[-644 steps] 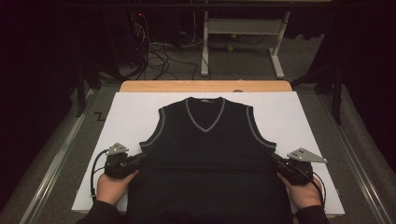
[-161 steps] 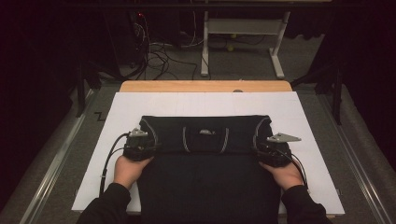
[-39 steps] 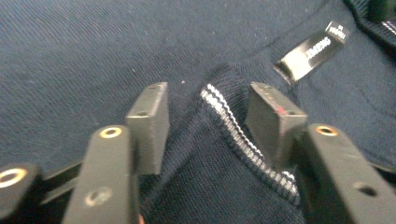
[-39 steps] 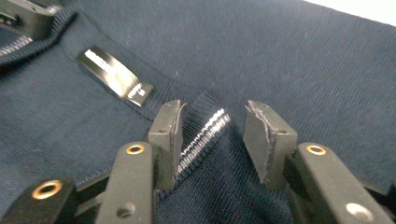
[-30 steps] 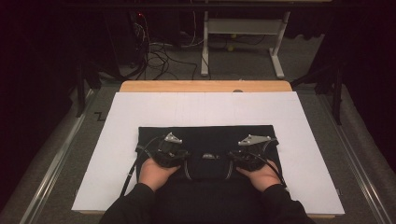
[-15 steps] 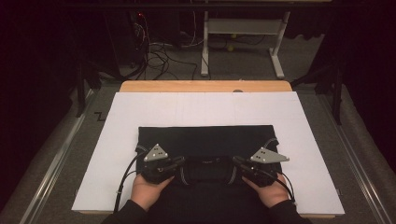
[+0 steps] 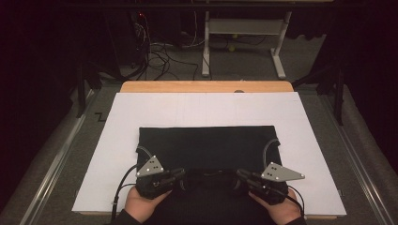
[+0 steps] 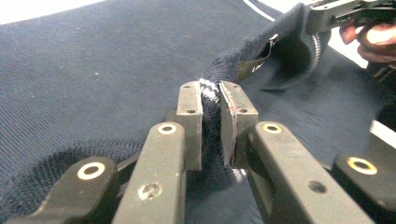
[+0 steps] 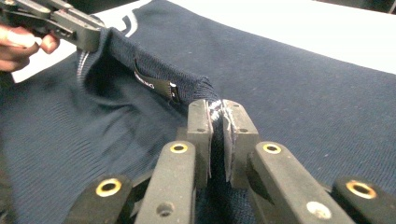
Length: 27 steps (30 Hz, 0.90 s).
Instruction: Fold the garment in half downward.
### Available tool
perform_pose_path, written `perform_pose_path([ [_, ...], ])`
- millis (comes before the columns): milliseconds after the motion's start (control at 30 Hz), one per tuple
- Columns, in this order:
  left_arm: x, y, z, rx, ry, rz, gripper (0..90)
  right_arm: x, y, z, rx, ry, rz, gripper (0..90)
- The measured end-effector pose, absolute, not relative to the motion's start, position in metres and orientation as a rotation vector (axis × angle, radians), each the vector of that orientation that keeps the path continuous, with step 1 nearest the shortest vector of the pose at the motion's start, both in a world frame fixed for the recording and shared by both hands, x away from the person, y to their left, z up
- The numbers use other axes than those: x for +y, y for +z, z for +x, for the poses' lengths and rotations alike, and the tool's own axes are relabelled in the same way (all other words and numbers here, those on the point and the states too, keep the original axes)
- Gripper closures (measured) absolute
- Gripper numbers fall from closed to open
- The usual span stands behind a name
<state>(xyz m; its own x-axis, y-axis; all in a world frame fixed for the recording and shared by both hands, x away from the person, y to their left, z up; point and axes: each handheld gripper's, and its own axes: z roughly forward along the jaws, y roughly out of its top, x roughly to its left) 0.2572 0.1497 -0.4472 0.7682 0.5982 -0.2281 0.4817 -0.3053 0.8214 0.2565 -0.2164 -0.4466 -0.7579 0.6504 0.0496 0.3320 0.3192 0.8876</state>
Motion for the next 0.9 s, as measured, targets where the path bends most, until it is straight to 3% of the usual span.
perform_pose_path([
  [733,0.150,-0.458,0.195,0.708,0.068,2.062,74.9,-0.228,-0.453,0.193,2.376,1.394,0.795,83.1],
  [900,0.153,-0.459,0.194,0.713,0.037,2.037,68.1,-0.229,-0.455,0.191,2.399,1.410,0.800,75.5],
])
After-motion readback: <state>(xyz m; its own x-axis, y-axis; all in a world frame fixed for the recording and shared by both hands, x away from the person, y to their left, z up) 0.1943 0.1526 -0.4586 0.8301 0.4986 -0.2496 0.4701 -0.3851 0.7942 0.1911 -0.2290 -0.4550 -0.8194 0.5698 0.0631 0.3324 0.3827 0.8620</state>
